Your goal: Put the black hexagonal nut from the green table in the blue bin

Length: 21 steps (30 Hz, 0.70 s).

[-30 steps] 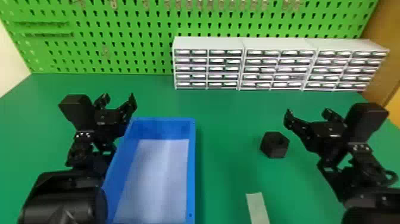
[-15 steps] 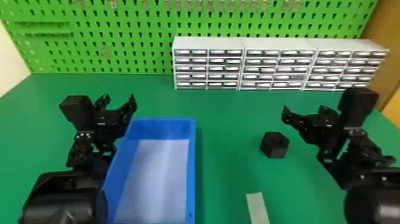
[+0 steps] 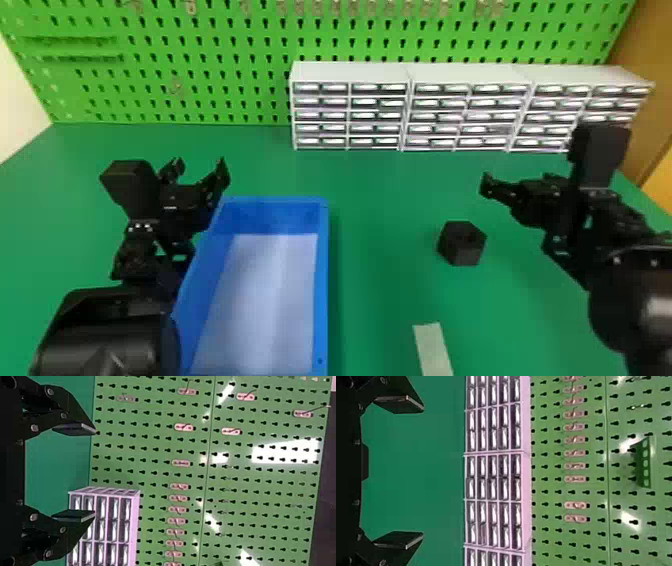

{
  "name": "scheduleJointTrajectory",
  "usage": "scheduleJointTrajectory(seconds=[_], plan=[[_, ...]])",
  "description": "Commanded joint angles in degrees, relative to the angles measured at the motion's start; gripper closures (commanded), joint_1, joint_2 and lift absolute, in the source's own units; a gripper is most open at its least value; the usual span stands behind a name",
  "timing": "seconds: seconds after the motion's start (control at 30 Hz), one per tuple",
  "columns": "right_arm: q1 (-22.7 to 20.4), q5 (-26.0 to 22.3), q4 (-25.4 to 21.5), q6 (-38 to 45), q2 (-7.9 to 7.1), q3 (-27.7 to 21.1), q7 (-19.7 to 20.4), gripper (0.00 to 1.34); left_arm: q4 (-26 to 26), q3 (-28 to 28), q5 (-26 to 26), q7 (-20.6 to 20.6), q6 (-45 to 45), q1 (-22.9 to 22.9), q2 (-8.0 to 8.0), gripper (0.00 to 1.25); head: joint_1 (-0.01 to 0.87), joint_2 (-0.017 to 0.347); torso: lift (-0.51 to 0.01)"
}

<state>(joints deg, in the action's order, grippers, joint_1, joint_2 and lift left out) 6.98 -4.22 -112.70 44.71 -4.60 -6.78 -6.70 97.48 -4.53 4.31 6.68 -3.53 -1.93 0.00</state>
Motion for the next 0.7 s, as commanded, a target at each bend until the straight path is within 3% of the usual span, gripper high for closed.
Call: scheduleJointTrajectory(seconds=[0.0, 0.67], plan=[[2.5, 0.3, 0.0, 4.9, -0.76, 0.0, 0.0, 0.17, 0.0, -0.1, 0.0, 0.0, -0.1, 0.0, -0.15, 0.51, 0.686, 0.051, -0.097], [13.5, 1.6, 2.7, 20.9, -1.38, -0.6, -0.1, 0.17, 0.0, 0.4, 0.0, 0.0, 0.0, 0.0, -0.15, 0.51, 0.686, 0.051, -0.097]])
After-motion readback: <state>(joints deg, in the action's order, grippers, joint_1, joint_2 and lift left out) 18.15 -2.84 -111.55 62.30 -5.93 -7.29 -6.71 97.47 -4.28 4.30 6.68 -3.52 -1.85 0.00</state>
